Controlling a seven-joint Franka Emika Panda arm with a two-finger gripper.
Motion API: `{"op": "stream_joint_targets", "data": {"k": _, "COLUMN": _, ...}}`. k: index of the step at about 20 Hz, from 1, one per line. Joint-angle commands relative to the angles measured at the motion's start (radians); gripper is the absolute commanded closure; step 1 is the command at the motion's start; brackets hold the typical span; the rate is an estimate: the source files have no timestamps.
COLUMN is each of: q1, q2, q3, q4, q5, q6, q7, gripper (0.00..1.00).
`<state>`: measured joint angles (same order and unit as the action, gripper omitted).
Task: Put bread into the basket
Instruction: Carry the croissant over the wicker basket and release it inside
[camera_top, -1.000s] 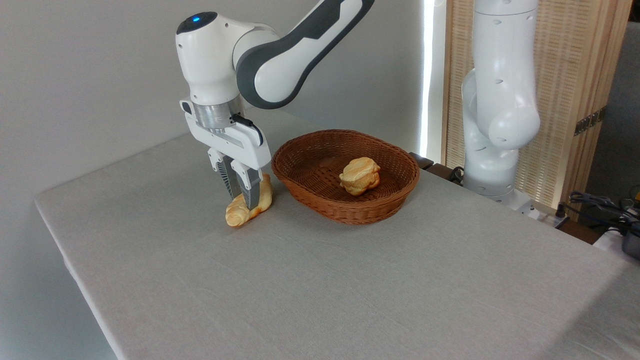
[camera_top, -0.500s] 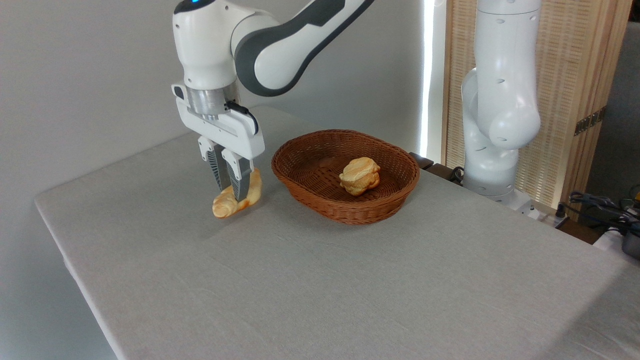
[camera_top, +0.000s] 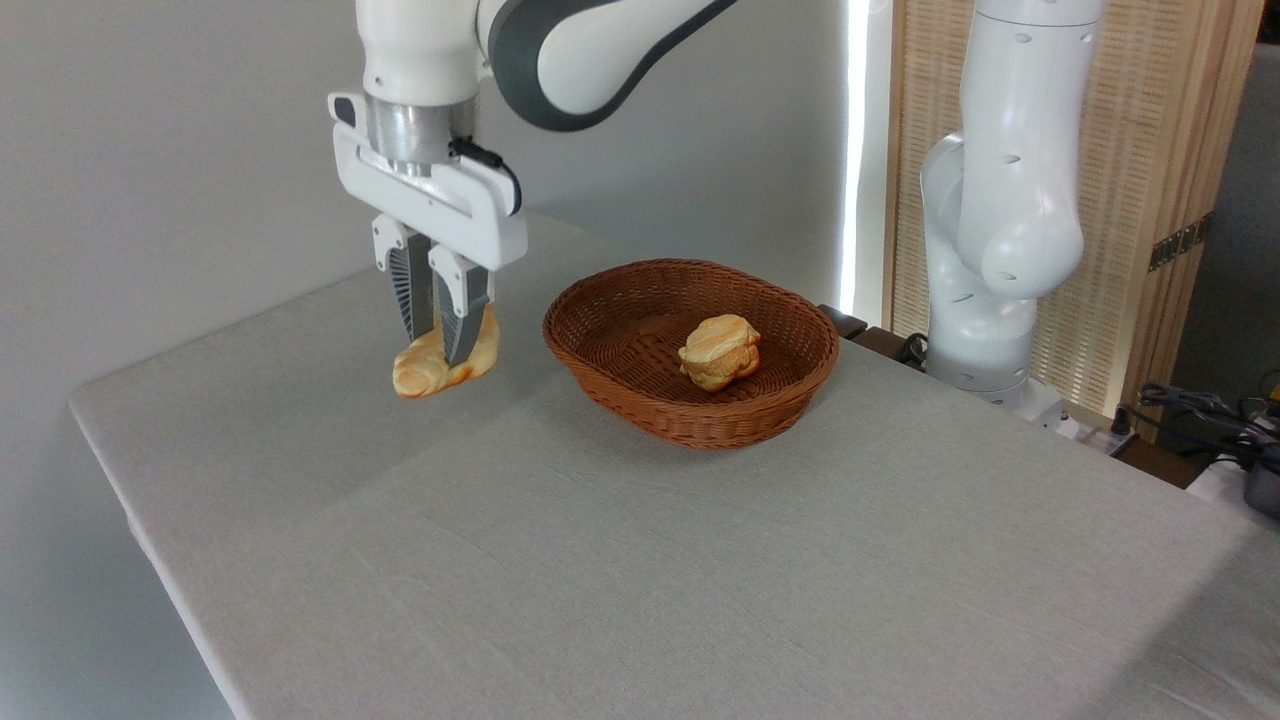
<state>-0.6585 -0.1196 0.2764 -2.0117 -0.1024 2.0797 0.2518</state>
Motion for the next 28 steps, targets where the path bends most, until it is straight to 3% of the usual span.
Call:
{"op": "stream_joint_targets", "data": {"k": 1, "q1": -0.004, "q2": -0.086, "q3": 0.009, "q4": -0.015, "q5": 0.012, "q6": -0.131, "q7": 0.059, "gripper": 0.55}}
{"op": "stream_joint_targets", "data": {"k": 7, "q1": -0.004, "q2": -0.164, "q3": 0.009, "q4": -0.033, "q5": 0.013, "q6": -0.4, "q7": 0.167, "gripper": 0.54}}
{"op": "stream_joint_targets", "data": {"k": 13, "q1": -0.015, "q2": -0.164, "q3": 0.003, "q4": -0.044, "q5": 0.013, "q6": -0.539, "q7": 0.19, "gripper": 0.4}}
{"op": "stream_joint_targets", "data": {"k": 15, "q1": -0.018, "q2": -0.163, "q3": -0.002, "q4": -0.053, "q5": 0.013, "q6": -0.558, "q7": 0.195, "gripper": 0.33}}
{"op": "stream_joint_targets", "data": {"k": 17, "q1": -0.027, "q2": -0.161, "q3": -0.003, "q4": -0.055, "q5": 0.013, "q6": -0.57, "q7": 0.195, "gripper": 0.0}}
{"op": "stream_joint_targets", "data": {"k": 28, "q1": -0.035, "q2": -0.152, "q3": -0.02, "q4": -0.053, "q5": 0.035, "q6": -0.561, "q7": 0.193, "gripper": 0.0}}
